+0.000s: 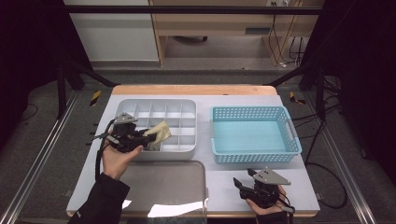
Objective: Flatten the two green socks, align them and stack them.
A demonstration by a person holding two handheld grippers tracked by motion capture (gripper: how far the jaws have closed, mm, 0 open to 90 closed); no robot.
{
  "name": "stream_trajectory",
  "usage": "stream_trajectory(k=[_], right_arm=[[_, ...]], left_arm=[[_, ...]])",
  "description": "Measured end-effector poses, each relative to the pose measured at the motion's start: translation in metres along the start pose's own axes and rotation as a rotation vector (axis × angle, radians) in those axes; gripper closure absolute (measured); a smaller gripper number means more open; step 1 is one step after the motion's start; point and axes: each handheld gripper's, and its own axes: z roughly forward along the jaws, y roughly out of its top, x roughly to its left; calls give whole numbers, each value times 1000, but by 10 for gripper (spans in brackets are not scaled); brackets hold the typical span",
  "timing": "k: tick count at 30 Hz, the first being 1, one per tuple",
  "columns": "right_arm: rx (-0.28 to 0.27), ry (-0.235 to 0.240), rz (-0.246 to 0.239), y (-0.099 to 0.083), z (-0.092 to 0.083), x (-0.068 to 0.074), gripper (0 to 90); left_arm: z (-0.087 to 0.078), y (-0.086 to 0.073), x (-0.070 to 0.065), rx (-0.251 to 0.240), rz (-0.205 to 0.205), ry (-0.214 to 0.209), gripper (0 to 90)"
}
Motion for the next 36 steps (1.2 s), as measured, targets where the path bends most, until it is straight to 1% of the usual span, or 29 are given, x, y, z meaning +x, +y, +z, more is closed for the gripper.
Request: stream_trajectory(k=[7, 12, 14, 20, 22, 26, 27, 33, 34, 36], right_arm=[[-5, 1, 4, 0, 0, 0, 352], [-2, 1, 3, 0, 1, -1, 354], [-1, -2, 4, 0, 1, -1, 354], [3, 3, 4, -1, 2, -1, 356], [5, 4, 0, -1, 2, -1, 356], [5, 4, 7, -1, 3, -2, 356], [4, 5, 6, -1, 3, -2, 356], [12, 9, 2, -2, 5, -1, 357], [13, 8, 4, -2, 5, -1, 356], [13, 8, 7, -2, 5, -2, 357]], left_arm=[[12, 2, 0, 27, 5, 9, 632], [18, 1, 2, 47, 8, 17, 632], [22, 1, 3, 65, 10, 30, 632], [30, -1, 5, 105, 16, 37, 632], [32, -2, 5, 115, 15, 36, 632], [33, -1, 5, 148, 36, 41, 632], [34, -2, 5, 155, 35, 37, 632], [39, -1, 2, 164, 41, 18, 632], [40, 0, 1, 176, 42, 27, 632], [44, 1, -1, 185, 48, 31, 632]])
